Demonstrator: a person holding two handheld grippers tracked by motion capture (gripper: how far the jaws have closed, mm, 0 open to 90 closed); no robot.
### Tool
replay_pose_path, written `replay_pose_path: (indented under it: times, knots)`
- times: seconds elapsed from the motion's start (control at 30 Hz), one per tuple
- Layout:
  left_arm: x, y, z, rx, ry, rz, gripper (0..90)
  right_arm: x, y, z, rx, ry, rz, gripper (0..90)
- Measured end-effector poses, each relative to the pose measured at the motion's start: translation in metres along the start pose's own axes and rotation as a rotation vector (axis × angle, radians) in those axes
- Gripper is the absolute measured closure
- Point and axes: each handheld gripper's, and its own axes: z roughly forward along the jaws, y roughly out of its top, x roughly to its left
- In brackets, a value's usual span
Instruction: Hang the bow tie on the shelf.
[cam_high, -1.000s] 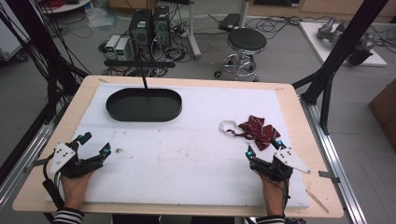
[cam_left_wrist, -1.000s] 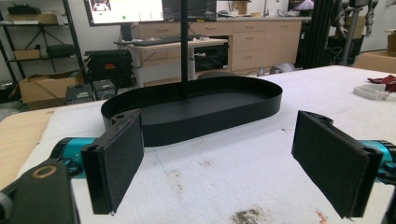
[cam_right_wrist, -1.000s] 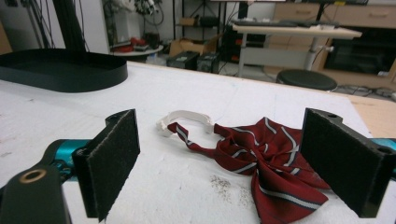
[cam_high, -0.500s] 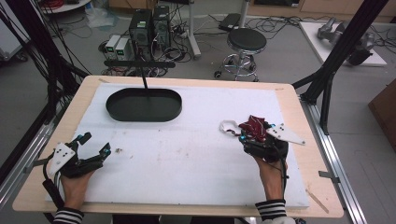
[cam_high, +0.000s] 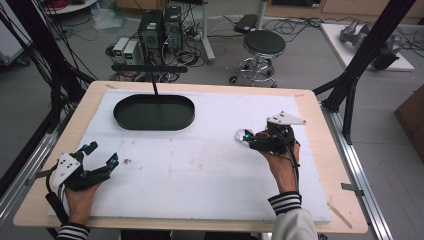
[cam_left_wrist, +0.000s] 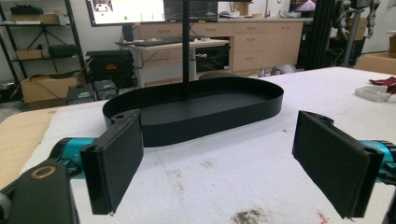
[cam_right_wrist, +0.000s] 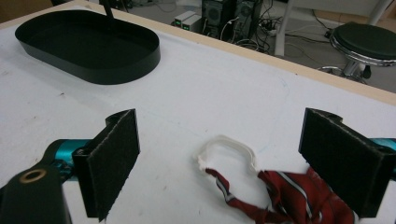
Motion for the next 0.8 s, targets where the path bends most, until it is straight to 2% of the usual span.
replay_pose_path:
  times: [0.1, 0.2, 0.27, 0.33, 0.43, 0.53, 0.8]
  knots:
    - [0.0, 0.0, 0.0, 0.002, 0.0, -0.001, 16.6, 0.0, 0.009, 0.012, 0.042, -0.004, -0.016, 11.5]
    - [0.0, 0.0, 0.0, 0.002, 0.001, -0.001, 16.6, -0.001, 0.016, 0.021, 0.071, 0.007, -0.002, 11.5]
    - [0.0, 0.0, 0.0, -0.001, 0.001, -0.006, 16.7, 0.001, 0.021, 0.027, 0.096, 0.005, -0.027, 11.5]
    - [0.0, 0.0, 0.0, 0.001, 0.001, -0.004, 16.6, 0.002, 0.025, 0.033, 0.118, 0.017, -0.031, 11.5]
    - [0.0, 0.0, 0.0, -0.001, 0.002, -0.005, 16.6, 0.004, 0.031, 0.041, 0.142, 0.023, -0.023, 11.7]
    - [0.0, 0.0, 0.0, 0.001, 0.001, -0.002, 16.6, 0.004, 0.035, 0.049, 0.164, 0.051, -0.012, 13.8]
    - [0.0, 0.0, 0.0, 0.002, 0.001, -0.001, 16.6, 0.007, 0.038, 0.07, 0.268, 0.075, -0.002, 18.1]
